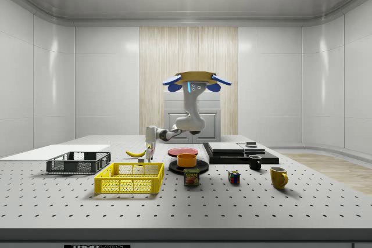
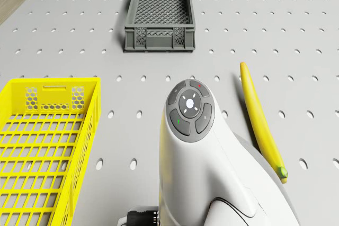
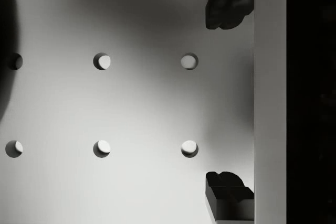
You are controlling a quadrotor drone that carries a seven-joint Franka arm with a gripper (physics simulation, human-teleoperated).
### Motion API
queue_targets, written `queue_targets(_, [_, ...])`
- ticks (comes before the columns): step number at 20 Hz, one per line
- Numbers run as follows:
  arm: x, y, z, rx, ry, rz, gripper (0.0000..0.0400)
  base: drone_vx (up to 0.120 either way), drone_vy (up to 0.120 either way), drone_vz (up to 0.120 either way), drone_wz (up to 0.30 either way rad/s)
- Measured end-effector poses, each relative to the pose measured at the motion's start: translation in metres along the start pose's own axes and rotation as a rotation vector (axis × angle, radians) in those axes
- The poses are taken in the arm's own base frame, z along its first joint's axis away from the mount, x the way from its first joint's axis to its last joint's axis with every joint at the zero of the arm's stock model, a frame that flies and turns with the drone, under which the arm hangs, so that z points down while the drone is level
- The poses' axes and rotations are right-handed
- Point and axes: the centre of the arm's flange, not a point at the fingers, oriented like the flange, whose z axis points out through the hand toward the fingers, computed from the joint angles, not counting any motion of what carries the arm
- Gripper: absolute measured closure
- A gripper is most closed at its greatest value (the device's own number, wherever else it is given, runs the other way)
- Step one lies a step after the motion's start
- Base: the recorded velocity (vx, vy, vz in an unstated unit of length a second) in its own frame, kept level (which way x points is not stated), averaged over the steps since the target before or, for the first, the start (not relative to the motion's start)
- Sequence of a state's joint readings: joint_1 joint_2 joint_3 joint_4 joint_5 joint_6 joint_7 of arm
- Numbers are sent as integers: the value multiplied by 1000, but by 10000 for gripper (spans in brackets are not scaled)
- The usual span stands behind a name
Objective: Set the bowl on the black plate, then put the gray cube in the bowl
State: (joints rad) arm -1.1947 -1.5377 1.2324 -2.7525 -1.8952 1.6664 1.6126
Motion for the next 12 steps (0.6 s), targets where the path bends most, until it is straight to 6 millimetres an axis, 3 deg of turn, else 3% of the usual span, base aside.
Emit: queue_targets(12, [0, 0, 0, 0, 0, 0, 0, 117, -10, 0, 0])
